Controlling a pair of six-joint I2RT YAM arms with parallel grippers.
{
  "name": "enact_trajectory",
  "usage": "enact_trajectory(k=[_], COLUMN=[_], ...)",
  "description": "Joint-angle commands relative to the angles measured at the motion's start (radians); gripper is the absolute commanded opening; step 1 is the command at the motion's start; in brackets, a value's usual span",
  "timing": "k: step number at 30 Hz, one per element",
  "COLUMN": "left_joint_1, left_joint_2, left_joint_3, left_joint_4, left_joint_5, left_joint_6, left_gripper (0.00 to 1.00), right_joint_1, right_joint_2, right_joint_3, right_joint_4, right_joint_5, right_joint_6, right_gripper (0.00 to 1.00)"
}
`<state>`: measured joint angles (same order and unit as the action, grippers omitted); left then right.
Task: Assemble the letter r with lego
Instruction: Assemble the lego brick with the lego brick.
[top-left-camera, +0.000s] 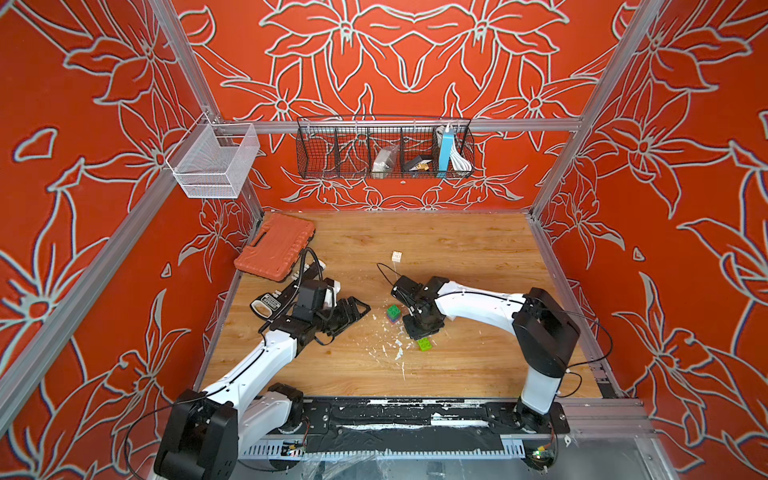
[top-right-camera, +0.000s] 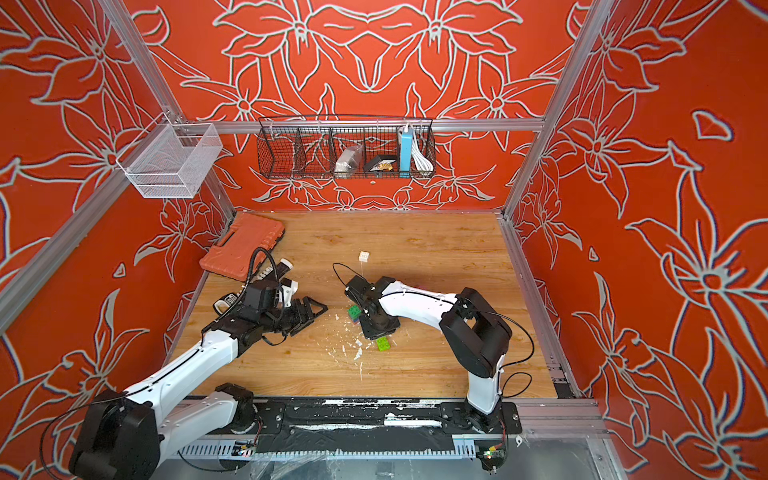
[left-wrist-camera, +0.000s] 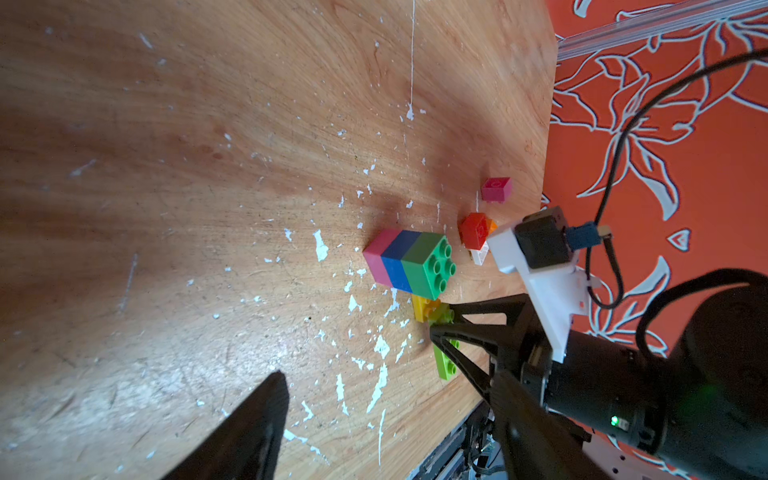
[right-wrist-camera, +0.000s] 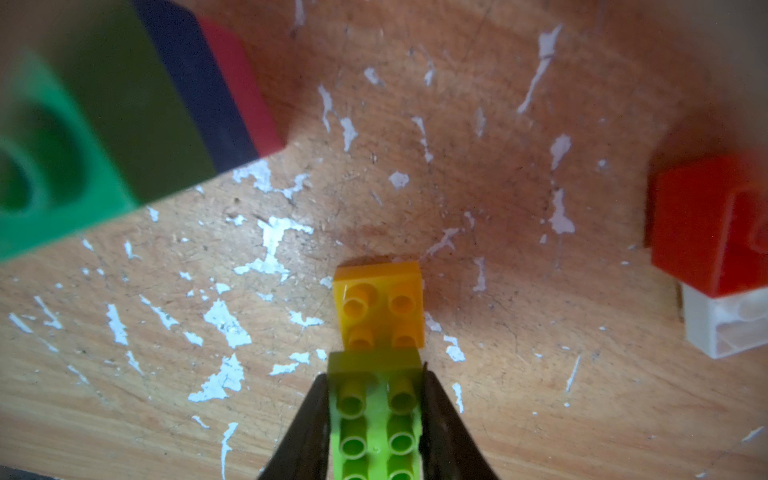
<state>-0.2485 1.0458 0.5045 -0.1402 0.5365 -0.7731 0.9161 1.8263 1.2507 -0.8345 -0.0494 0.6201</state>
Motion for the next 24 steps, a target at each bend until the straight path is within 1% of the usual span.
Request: enact_trajectory(k=[1, 14, 24], left_joint_1=[0.007, 0.008, 0.008], left_joint_2=[0.0, -0.024, -0.032], left_joint_3=[0.007, 0.005, 0.006], left_joint_4=[0.002, -0.017, -0.025], left_joint_5=[0.008, 0.008, 0.006], left_joint_6=[0.021, 0.029, 0.03], left_gripper=[0.78, 0.78, 0.78], right_joint_1=[-0.011, -0.021, -0.007], right_joint_2=[0.027, 0.05, 0.083], right_joint_3=[0.023, 0.006, 0.005], right_joint_4=[-0.018, -0.006, -0.055], right_joint_5=[-0.002, -0.029, 0.029], right_joint_6=[0.013, 0.006, 0.024], right_gripper=[0.0, 0.0, 0.0])
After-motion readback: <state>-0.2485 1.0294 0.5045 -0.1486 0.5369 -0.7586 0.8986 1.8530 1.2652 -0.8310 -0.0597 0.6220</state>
